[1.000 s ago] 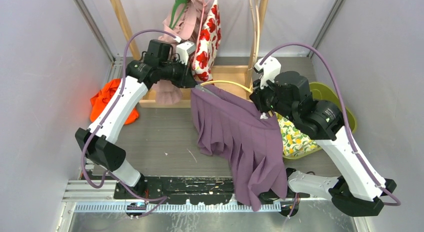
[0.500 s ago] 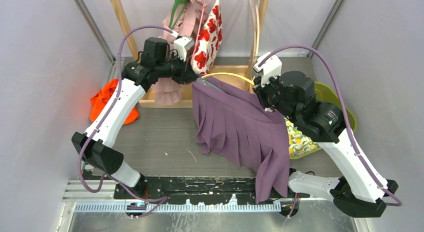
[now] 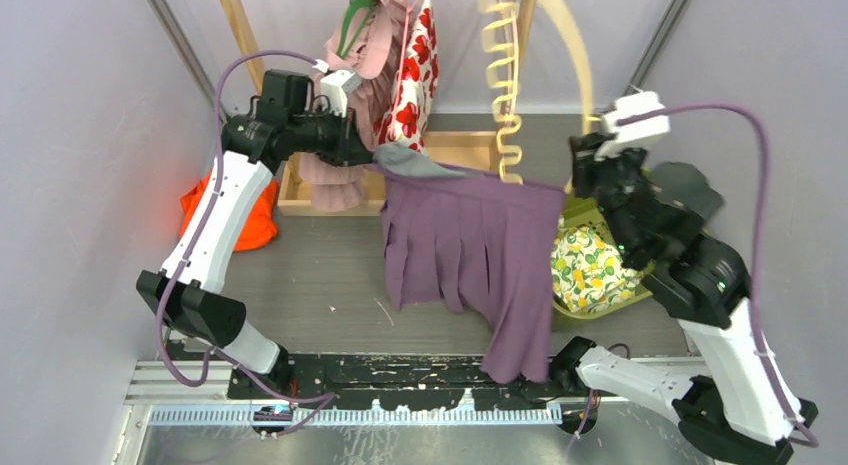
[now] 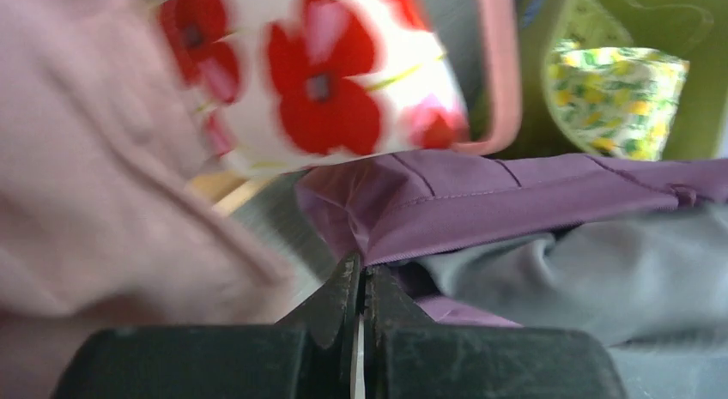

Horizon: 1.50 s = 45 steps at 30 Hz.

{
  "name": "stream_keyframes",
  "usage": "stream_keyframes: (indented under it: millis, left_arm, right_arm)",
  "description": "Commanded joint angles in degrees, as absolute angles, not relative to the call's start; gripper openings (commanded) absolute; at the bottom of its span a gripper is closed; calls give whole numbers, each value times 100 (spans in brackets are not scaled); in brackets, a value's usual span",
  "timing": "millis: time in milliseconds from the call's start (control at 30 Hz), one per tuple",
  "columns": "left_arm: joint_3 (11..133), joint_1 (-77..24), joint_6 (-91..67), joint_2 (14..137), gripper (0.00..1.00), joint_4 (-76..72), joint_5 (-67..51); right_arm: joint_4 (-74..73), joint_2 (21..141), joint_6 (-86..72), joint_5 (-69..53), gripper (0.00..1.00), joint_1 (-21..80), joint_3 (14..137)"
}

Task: Remove the skirt from the hanger
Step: Remove the skirt from the hanger, then place the hanger at the center of the board.

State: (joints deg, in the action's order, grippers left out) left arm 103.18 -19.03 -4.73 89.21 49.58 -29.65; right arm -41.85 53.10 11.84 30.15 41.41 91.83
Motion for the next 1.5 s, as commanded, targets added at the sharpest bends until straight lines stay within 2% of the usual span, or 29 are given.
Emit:
stream_keyframes:
  millis: [0, 200, 433, 667, 867, 967, 1133, 1467]
  left_arm:
    - [10489, -940, 33, 9300, 0, 5875, -530]
    - [10262, -940, 28, 9204, 0, 5760, -625]
    - [10650, -1189, -62, 9094, 0, 5920, -894]
    - [11452, -2760, 281, 8771, 0, 6417, -479]
    - [12562, -3804, -120, 8533, 0, 6499, -48]
    - [12917, -3856, -334, 8199, 0, 5868, -71]
    - [12480, -3850, -401, 7428, 0, 4797, 77]
    - [12146, -3854, -316, 7321, 0, 4997, 280]
  right_arm:
    - [-3059, 4340, 1337, 4857, 4, 3874, 9528]
    - [-2536, 4546, 1287, 4676, 5, 3870, 9445]
    - [-2235, 5004, 1171, 4222, 4, 3871, 9514]
    - [-2705, 5512, 896, 3845, 4, 3869, 9759]
    - [-2523, 5548, 1068, 4336, 5, 3871, 9863]
    - [-2539, 5621, 1032, 4356, 4, 3875, 9906]
    - [-2852, 5885, 544, 3821, 4, 3874, 10088]
    - [-4277, 6987, 14, 2295, 5, 3876, 11302]
